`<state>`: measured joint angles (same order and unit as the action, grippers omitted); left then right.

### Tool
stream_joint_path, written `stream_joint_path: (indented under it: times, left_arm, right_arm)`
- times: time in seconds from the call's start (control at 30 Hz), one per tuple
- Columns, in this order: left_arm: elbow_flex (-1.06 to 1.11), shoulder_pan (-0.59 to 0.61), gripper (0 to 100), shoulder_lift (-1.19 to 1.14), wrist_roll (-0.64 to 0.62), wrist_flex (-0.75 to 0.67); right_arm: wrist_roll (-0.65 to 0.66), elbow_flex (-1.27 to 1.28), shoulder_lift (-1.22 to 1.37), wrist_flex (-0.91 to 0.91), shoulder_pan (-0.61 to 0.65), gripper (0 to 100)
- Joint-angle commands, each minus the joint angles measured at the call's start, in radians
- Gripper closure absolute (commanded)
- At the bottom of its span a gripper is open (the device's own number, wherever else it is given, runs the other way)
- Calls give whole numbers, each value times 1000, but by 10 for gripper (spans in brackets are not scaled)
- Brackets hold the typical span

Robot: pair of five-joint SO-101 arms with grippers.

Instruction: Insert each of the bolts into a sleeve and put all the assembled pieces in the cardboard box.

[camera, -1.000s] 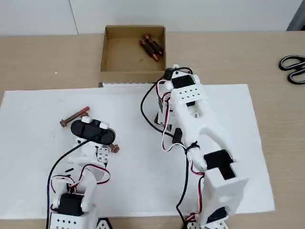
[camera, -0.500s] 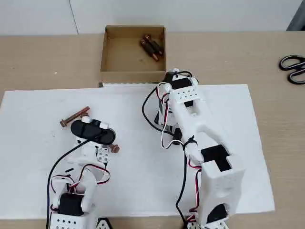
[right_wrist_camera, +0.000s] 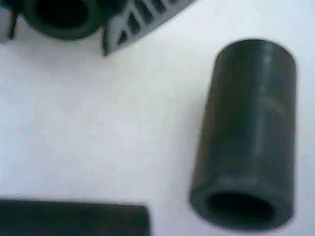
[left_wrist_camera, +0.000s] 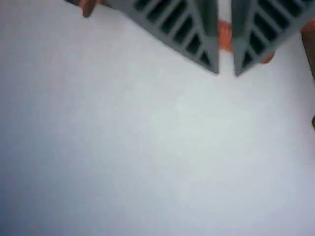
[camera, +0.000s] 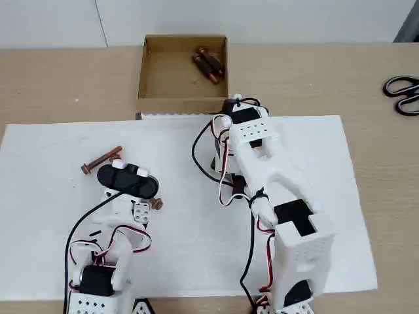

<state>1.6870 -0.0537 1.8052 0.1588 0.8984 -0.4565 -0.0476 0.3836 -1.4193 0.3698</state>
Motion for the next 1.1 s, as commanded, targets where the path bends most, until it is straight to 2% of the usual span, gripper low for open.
stream_joint_path:
  times: [0.0,0.17,0.43,0.7,1.07]
  left_arm:
    - [-5,5,994,11,5,5]
    - [-5,5,994,11,5,5]
    - [-5,5,994,11,5,5]
    - [-5,5,994,11,5,5]
    - [-5,5,994,11,5,5]
  right_arm:
    - [18,-32,-22,8,44,896]
    - [77,-123,-16,16,7,992]
    - [158,-166,-7,54,-81,991]
    - [170,-169,101,-7,-113,758]
    - [170,-305,104,-243,-114,753]
